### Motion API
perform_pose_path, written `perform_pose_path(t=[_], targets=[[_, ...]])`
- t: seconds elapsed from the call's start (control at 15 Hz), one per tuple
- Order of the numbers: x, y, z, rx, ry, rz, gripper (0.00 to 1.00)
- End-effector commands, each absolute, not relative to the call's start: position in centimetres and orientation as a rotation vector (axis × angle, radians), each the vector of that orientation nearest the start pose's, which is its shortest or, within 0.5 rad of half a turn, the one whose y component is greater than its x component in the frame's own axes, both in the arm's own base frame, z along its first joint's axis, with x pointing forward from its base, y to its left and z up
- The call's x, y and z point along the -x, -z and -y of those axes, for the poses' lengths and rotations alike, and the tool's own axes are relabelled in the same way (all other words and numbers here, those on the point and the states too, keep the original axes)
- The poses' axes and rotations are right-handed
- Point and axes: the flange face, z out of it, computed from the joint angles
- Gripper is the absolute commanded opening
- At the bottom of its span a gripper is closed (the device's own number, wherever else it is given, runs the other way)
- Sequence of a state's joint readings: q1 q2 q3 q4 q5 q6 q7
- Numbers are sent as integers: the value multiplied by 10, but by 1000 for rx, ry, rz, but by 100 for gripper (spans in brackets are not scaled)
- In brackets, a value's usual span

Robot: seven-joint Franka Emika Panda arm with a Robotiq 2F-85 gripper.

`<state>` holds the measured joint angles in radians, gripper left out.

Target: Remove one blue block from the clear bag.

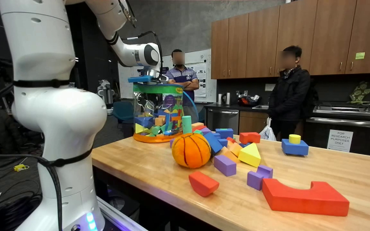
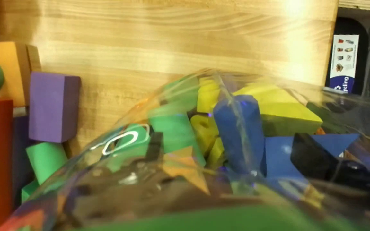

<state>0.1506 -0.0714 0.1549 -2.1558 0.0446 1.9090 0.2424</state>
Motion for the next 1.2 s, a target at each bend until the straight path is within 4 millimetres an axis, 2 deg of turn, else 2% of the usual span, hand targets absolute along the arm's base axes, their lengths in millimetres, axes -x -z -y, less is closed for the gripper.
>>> perform_pose_path(t=[0.0, 0.27, 0.47, 0.53, 0.67, 0.93, 1.13], targets=[[-459, -405, -138, 3121, -372, 29, 100], [-452, -394, -134, 3101, -414, 0, 100], [-463, -409, -136, 3099, -245, -39, 100], [-466, -399, -139, 3119, -324, -5, 100], [-469, -404, -140, 3116, -273, -9, 100], [-481, -426, -147, 3166, -269, 21, 100], [-491, -463, -152, 3234, -195, 48, 100]])
